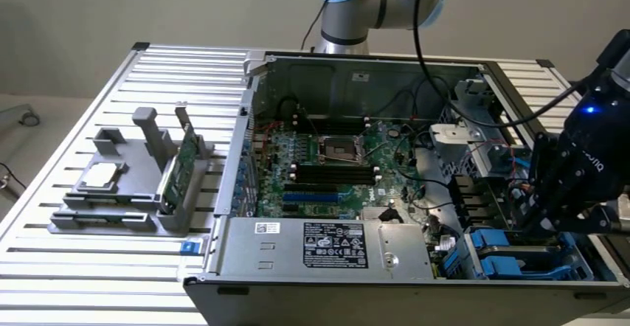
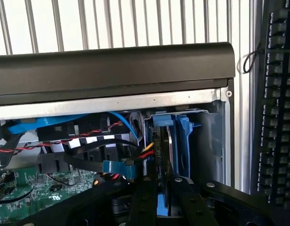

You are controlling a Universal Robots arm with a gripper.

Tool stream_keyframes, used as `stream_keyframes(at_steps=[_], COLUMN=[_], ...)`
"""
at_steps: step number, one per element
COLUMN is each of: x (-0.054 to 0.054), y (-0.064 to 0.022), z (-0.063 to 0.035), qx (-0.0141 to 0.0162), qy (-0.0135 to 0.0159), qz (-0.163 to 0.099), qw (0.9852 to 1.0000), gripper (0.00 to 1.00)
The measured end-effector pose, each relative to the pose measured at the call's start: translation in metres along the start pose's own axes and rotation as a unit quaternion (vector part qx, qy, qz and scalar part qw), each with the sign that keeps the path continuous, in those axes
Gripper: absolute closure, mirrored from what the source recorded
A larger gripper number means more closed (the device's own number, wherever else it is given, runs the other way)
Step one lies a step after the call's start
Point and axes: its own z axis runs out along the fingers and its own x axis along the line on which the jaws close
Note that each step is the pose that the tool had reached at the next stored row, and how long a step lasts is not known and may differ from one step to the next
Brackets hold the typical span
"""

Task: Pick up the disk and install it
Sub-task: 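Insert the first disk wire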

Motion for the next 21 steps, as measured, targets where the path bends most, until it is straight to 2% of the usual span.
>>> stream_keyframes(at_steps=[11,21], x=[0.0004,0.0006], y=[0.0031,0.0055], z=[0.0003,0.0008], qx=[0.0038,0.0069], qy=[0.0013,0.0023], qz=[0.037,0.067], qw=[0.9993,0.9978], gripper=[0.84,0.84])
